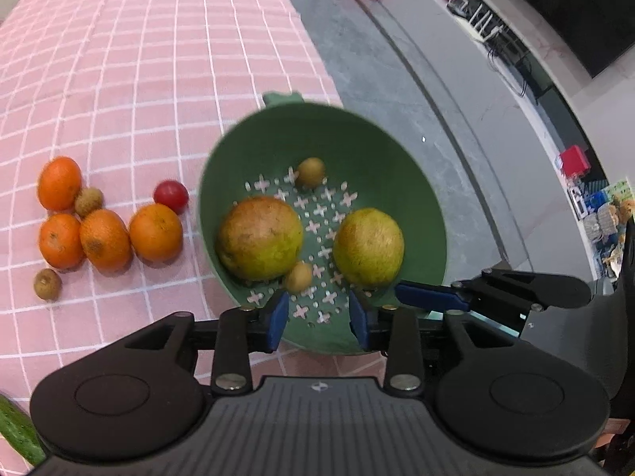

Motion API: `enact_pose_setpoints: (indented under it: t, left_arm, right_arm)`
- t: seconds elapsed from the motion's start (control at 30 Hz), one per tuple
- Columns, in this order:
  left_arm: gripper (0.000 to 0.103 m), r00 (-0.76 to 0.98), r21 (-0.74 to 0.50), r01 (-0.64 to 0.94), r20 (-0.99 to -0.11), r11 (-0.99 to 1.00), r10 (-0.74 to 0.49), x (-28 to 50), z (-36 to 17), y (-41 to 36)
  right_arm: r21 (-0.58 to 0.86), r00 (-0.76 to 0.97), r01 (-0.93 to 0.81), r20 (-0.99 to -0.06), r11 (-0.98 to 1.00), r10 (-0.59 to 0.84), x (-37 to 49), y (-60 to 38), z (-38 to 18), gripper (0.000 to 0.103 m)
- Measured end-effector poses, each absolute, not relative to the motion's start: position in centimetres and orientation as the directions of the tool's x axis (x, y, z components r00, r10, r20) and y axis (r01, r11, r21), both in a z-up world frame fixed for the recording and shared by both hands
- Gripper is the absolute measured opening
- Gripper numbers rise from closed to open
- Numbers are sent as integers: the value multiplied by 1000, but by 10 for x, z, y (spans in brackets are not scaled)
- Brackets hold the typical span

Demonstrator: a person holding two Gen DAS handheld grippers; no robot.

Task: Organize fruits
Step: 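Withdraw both tools from the colander toward the oranges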

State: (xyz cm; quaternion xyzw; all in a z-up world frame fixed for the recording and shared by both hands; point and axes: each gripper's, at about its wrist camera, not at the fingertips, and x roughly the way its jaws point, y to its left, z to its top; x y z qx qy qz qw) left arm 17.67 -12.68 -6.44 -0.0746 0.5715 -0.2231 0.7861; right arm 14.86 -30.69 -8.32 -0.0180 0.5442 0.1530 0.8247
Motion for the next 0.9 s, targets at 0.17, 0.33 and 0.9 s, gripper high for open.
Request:
enact_pose_setpoints:
  t: [0.17, 0.33, 0.9]
  left_arm:
    - [44, 326, -347, 263, -847, 900, -421, 170, -47, -109]
    - [45, 404, -290, 271, -831, 918, -382, 159, -33, -87]
    - [45, 606, -199, 202, -744, 959, -282, 115, -36, 15]
  right_arm:
    - [108, 454, -236, -866, 966, 208, 135, -303, -66, 49]
    - [39, 570, -211, -807, 977, 155, 119, -287, -49, 53]
    - [-10, 692, -344, -678, 939, 246, 93, -205, -45, 57]
